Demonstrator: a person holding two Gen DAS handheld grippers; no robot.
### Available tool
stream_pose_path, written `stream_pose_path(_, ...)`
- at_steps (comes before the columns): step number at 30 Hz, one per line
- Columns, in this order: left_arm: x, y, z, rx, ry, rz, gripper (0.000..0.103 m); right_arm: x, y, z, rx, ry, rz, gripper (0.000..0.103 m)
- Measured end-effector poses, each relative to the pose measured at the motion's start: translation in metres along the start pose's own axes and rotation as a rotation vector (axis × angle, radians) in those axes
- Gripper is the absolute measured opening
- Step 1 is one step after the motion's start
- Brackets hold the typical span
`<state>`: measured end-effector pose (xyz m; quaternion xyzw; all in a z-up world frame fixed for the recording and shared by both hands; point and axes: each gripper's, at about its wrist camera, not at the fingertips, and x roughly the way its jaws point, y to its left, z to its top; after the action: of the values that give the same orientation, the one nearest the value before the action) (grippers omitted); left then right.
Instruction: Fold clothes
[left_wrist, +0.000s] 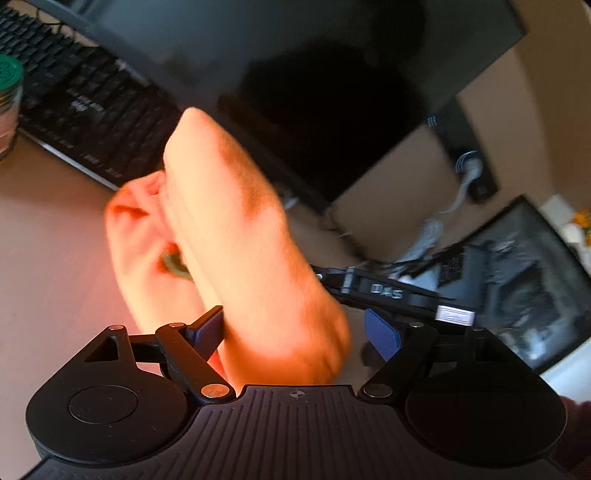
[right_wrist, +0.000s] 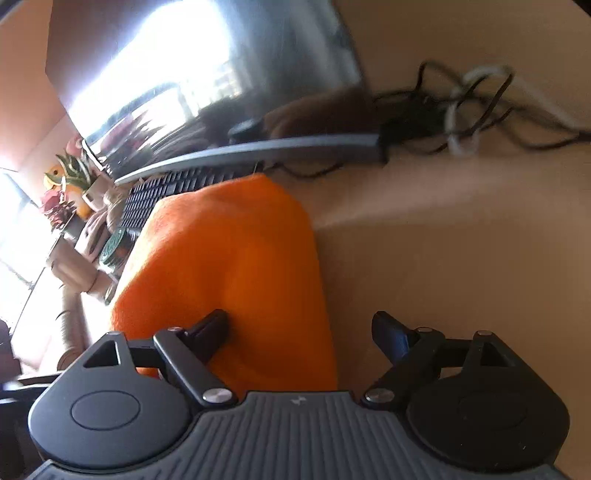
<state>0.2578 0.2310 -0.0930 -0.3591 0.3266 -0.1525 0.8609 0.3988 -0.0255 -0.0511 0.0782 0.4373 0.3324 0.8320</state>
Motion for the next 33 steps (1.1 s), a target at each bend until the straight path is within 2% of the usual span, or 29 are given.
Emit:
stream_pose_path(2,0.008,0.012,-0.005,-0.033,0.034,0.024,0.081,-0.003,0.005,0.002,-0.032,-0.009,-0.025,0.085)
stream_pose_path(5,0.016,0.041,-0.018,-0.077,0.104,0.122,0.083,-0.001,0.016,0.003,-0.062,-0.009,-0.039,0.086)
stream_pose_path(8,0.001,0.050,-0.019,-0.101,0.116,0.131,0.085,0.011,0.031,-0.006,-0.152,0.010,-0.077,0.086)
stream_pose_path(11,-0.028,0.046,-0.006,-0.044,0.092,0.157,0.085,0.013,0.042,-0.016,-0.250,-0.007,-0.128,0.087)
stream_pose_path(13,-0.049,0.035,0.013,0.000,0.033,0.161,0.085,0.014,0.052,-0.021,-0.321,-0.024,-0.166,0.088)
stream_pose_path(16,-0.061,0.010,0.049,0.077,-0.078,0.123,0.091,0.014,0.064,-0.025,-0.395,-0.042,-0.191,0.090)
stream_pose_path(17,-0.056,0.000,0.060,0.105,-0.106,0.110,0.096,0.013,0.065,-0.025,-0.401,-0.048,-0.196,0.091)
stream_pose_path(19,-0.034,-0.016,0.081,0.148,-0.144,0.083,0.097,0.011,0.065,-0.024,-0.401,-0.057,-0.204,0.093)
stream_pose_path(22,0.017,-0.010,0.099,0.145,-0.077,0.100,0.097,-0.002,0.066,-0.021,-0.386,-0.074,-0.219,0.093)
stream_pose_path(24,0.045,0.004,0.100,0.128,0.000,0.114,0.097,-0.017,0.077,-0.027,-0.425,-0.116,-0.230,0.093)
stream_pose_path(26,0.062,0.021,0.093,0.114,0.048,0.109,0.097,-0.026,0.091,-0.038,-0.488,-0.145,-0.204,0.093)
stream_pose_path(29,0.080,0.038,0.082,0.107,0.067,0.077,0.100,-0.015,0.094,-0.063,-0.512,-0.092,-0.179,0.093)
stream_pose_path(31,0.082,0.038,0.081,0.108,0.059,0.058,0.101,0.001,0.079,-0.076,-0.454,-0.085,-0.190,0.093)
stream_pose_path(33,0.080,0.030,0.085,0.125,0.071,0.082,0.101,0.006,0.066,-0.072,-0.341,-0.072,-0.162,0.098)
